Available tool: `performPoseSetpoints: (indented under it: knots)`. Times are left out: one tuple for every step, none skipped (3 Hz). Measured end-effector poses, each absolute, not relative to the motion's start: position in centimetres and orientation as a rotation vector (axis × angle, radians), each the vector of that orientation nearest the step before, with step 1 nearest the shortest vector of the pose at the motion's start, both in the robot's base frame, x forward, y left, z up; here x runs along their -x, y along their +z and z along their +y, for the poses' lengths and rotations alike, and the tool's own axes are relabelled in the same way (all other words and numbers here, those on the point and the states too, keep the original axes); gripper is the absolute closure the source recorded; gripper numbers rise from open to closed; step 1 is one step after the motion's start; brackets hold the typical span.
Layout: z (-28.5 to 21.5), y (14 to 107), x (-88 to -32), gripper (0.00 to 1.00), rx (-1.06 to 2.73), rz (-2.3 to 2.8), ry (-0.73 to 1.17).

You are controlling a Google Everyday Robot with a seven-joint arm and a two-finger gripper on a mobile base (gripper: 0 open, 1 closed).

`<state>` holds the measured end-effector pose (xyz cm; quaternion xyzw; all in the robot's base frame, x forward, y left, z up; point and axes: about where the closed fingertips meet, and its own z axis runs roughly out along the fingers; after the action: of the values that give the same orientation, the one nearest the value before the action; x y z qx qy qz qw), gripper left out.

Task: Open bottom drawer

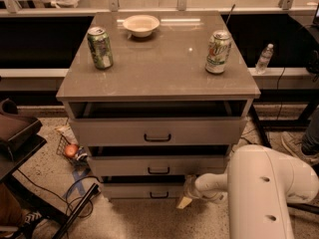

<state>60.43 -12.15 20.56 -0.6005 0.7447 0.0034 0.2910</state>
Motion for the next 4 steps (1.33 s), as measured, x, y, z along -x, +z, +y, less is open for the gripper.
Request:
performPoseSetpoints:
  knots:
    - [-12.0,20.5,-60.4,0.25,1.602,1.985,0.011]
    - [-11.9,20.4,-60.3,0.47,1.604,1.985,0.014]
    - [-12.5,19.8,-58.5,0.70,1.596,2.011,0.025]
    - [-13.5,19.0,-56.4,0.94,1.593,2.050,0.028]
